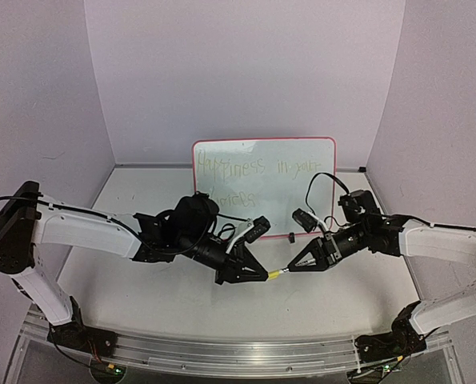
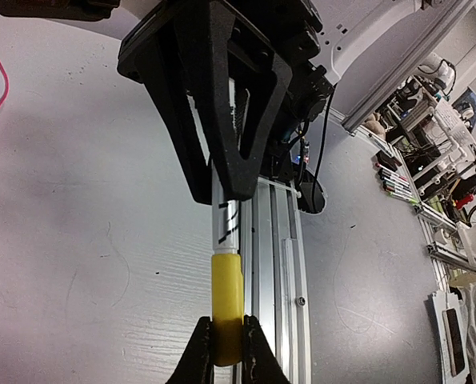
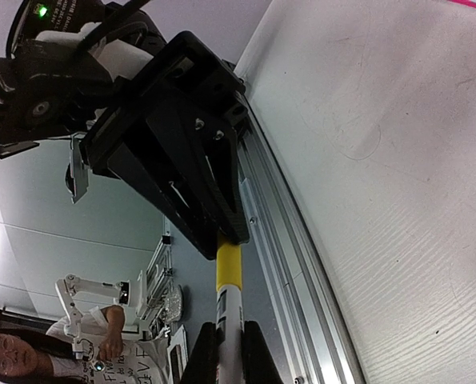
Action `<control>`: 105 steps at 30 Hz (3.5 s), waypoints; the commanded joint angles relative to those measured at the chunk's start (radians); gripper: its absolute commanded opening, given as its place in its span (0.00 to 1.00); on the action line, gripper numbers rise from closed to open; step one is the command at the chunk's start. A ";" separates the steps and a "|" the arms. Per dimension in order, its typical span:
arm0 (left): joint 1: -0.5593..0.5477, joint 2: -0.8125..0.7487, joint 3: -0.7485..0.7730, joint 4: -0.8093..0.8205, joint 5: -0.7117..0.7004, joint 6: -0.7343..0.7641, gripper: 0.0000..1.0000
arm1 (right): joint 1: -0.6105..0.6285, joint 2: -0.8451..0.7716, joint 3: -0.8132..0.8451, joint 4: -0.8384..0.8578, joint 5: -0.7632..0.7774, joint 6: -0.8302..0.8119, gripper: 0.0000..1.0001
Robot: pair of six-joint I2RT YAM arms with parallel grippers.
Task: Write a sentence on the whiteboard
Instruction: Insert the whiteboard marker without the cap into the pen cap, then pass from the right arm to the left, then place the whiteboard marker in the corner of the board.
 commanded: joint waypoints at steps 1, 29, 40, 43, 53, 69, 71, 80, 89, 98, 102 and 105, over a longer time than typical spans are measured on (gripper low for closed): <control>-0.006 0.019 0.074 0.068 0.031 0.004 0.01 | 0.008 0.003 0.025 0.070 -0.007 0.002 0.00; -0.005 -0.056 -0.007 0.069 0.001 -0.055 0.50 | 0.008 -0.045 0.039 0.084 -0.027 0.028 0.00; -0.005 -0.017 0.045 0.056 0.047 -0.044 0.24 | 0.009 -0.052 0.020 0.084 -0.056 0.016 0.00; -0.005 -0.007 0.052 0.053 0.060 -0.043 0.11 | 0.009 -0.051 0.021 0.084 -0.058 0.012 0.00; -0.005 0.011 0.062 0.089 0.092 -0.060 0.00 | 0.038 -0.032 0.043 0.084 -0.063 -0.009 0.00; -0.005 0.022 0.081 0.200 0.102 -0.080 0.00 | 0.216 0.097 0.134 0.158 -0.013 -0.023 0.00; -0.005 0.014 0.077 0.209 0.091 -0.078 0.00 | 0.225 0.108 0.138 0.160 -0.016 -0.024 0.00; 0.001 -0.024 -0.032 0.076 0.001 -0.070 0.00 | 0.188 0.077 0.146 0.065 0.189 -0.064 0.17; 0.032 -0.144 -0.391 0.043 -0.180 -0.258 0.00 | 0.000 -0.011 0.157 -0.149 0.623 -0.167 0.90; 0.079 -0.399 -0.511 -0.254 -0.641 -0.456 0.00 | -0.151 -0.075 0.152 -0.179 0.905 -0.129 0.98; 0.193 -0.518 -0.518 -0.393 -0.723 -0.478 0.02 | -0.241 -0.102 0.126 -0.181 0.931 -0.117 0.98; 0.310 -0.575 -0.509 -0.488 -0.732 -0.463 0.01 | -0.301 -0.118 0.105 -0.183 0.940 -0.113 0.98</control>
